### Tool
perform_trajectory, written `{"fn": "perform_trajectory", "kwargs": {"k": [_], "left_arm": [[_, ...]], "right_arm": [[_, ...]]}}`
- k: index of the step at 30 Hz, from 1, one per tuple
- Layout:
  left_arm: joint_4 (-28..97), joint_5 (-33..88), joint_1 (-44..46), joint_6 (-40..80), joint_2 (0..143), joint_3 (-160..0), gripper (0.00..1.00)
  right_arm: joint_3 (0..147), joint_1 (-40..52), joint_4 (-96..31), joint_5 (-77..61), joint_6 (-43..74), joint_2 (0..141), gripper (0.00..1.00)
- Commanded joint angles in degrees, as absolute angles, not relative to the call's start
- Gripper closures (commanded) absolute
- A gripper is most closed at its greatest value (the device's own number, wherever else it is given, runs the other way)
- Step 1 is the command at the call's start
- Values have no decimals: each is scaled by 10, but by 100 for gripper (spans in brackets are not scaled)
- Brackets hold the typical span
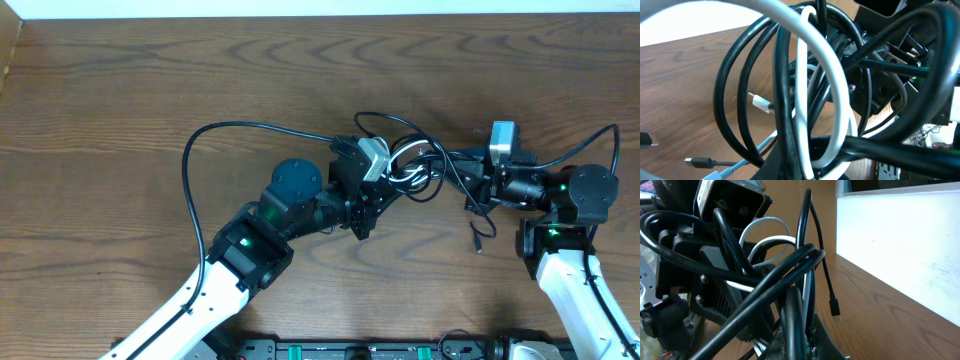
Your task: Untangle cables
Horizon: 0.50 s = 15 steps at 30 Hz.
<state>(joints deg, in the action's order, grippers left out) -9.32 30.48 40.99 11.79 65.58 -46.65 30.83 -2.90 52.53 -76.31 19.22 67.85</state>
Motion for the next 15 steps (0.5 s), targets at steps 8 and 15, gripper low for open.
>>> {"fn": "perform_trajectory", "kwargs": {"k": [8,15], "left_arm": [[-78,371,408,113,648,-471,89],[-78,371,408,112,641,-471,61]], "right_arm": [[314,-61,529,-670,171,676,99],[314,-61,529,-670,171,676,99]]}}
